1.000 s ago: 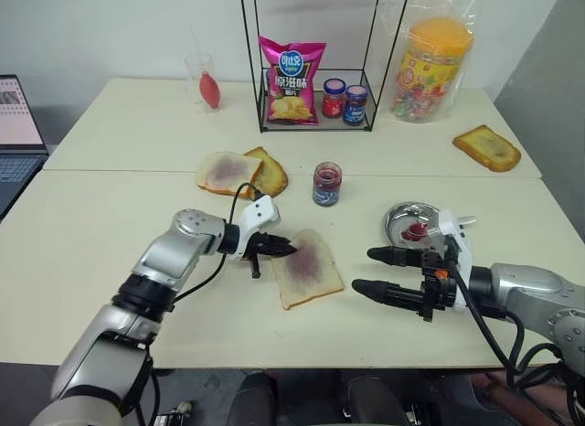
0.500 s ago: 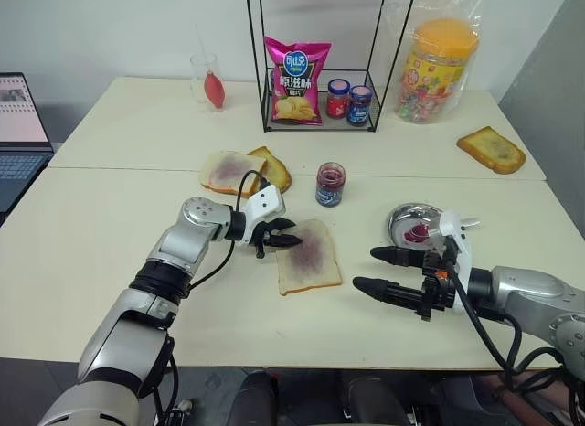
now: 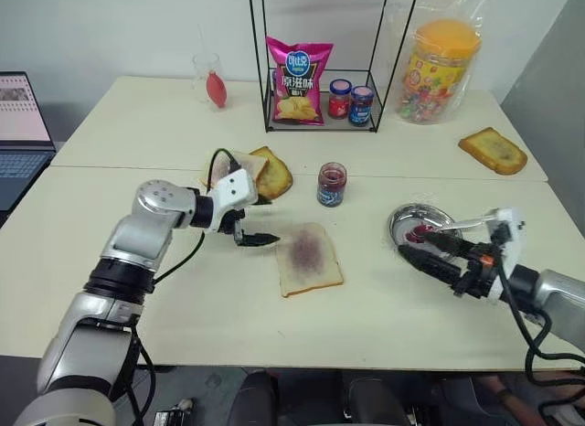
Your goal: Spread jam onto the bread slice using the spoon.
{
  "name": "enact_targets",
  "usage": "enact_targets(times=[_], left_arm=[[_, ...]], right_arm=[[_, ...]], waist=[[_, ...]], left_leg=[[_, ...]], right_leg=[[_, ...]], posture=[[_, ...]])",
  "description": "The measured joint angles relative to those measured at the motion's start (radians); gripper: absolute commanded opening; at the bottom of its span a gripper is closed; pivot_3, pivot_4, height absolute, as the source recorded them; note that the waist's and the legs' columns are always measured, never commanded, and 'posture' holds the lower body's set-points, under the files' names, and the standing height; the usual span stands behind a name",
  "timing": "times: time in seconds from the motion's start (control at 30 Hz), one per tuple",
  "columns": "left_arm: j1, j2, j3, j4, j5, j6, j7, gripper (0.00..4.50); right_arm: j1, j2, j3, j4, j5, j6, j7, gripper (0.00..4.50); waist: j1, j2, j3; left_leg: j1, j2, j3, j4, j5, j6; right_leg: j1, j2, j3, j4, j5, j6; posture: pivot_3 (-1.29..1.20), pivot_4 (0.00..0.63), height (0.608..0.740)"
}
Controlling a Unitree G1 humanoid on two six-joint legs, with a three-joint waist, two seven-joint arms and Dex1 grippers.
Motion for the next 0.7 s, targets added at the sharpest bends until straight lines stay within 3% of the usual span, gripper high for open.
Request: enact_targets(times=[0.2, 0.33, 0.47, 0.7], left_arm=[[0.020, -0.052, 0.011, -0.244, -0.100, 0.067, -0.007, 4.47], [0.020, -0.142, 0.001, -0.293, -0.113, 0.057, 0.038, 4.47], [0.020, -0.208, -0.047, -0.291, -0.093, 0.045, 0.079, 4.47], [0.060, -0.217, -0.057, -0.286, -0.082, 0.042, 0.109, 4.47]], right_arm=[[0.006, 0.110, -0.152, 0.172, 0.040, -0.040, -0.162, 4.50], [-0.040, 0.141, -0.175, 0.362, 0.073, -0.039, -0.211, 4.50], [-0.165, 0.147, -0.178, 0.582, 0.069, -0.055, -0.212, 4.50], [-0.359, 0.147, -0.140, 0.851, -0.030, -0.119, -0.148, 4.50]], waist=[[0.000, 0.000, 0.000], [-0.005, 0.002, -0.001], [-0.019, 0.003, -0.001], [-0.029, 0.006, -0.002]], left_leg=[[0.001, 0.000, 0.001, 0.000, 0.000, 0.000], [0.003, 0.000, 0.002, 0.001, 0.000, 0.000], [0.003, -0.001, 0.003, 0.000, 0.001, 0.002], [0.003, 0.000, 0.003, -0.001, 0.001, 0.002]], right_leg=[[0.001, 0.000, 0.001, 0.000, 0.000, 0.000], [0.002, 0.000, 0.003, 0.001, 0.000, 0.000], [0.001, 0.001, 0.004, 0.001, 0.002, 0.001], [0.001, 0.002, 0.004, 0.000, 0.002, 0.001]], posture=[[0.00, 0.150, 0.740], [0.00, 0.150, 0.740], [0.00, 0.150, 0.740], [0.00, 0.150, 0.740]])
